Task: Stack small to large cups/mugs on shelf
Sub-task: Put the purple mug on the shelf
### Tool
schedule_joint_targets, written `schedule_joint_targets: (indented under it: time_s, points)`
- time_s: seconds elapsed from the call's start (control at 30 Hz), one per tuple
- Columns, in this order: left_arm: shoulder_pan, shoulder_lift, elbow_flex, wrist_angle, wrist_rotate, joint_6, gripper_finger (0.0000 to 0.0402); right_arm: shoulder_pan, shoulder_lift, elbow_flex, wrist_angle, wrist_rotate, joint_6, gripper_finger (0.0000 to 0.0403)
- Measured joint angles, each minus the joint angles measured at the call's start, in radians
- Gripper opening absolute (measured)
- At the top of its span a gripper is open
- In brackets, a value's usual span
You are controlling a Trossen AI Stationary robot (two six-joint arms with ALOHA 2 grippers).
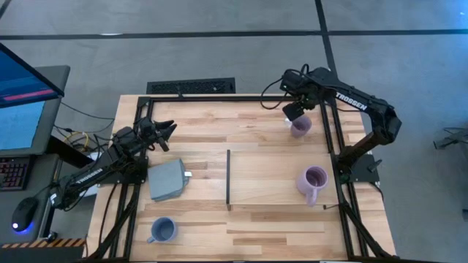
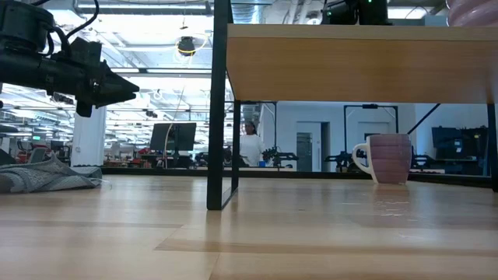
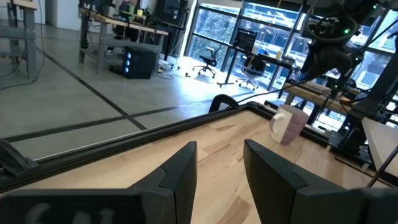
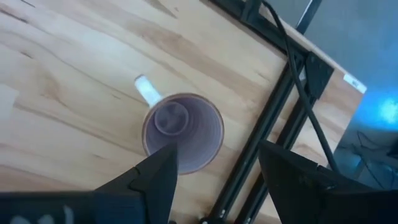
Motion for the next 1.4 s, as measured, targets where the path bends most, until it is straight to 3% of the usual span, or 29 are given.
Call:
schedule_joint_targets:
  time_s: [0.4,0.87,0.97,1.13,1.4]
  points:
    - [0.0,0.0,0.0,0.0,0.0,-0.016,0.0121,0.004,0.0,0.0,0.09,0.039,-0.152,0.0244]
    - [0.0,0.0,0.0,0.008,-0.046,0.084,0.0121,-0.032,0.0,-0.024,0.131,0.037,-0.142,0.0244]
    - [0.0,0.0,0.0,0.008,-0.046,0.065,0.0121,-0.027,0.0,-0.052,0.17,-0.043,-0.095,0.0244]
    - [0.0,0.0,0.0,0.012,-0.068,0.097,0.0121,-0.015,0.001,-0.12,0.283,-0.265,-0.052,0.0244]
    - [0.0,0.0,0.0,0.022,-0.125,0.113,0.0121,0.02,0.055,-0.151,0.315,-0.218,-0.092,0.0244]
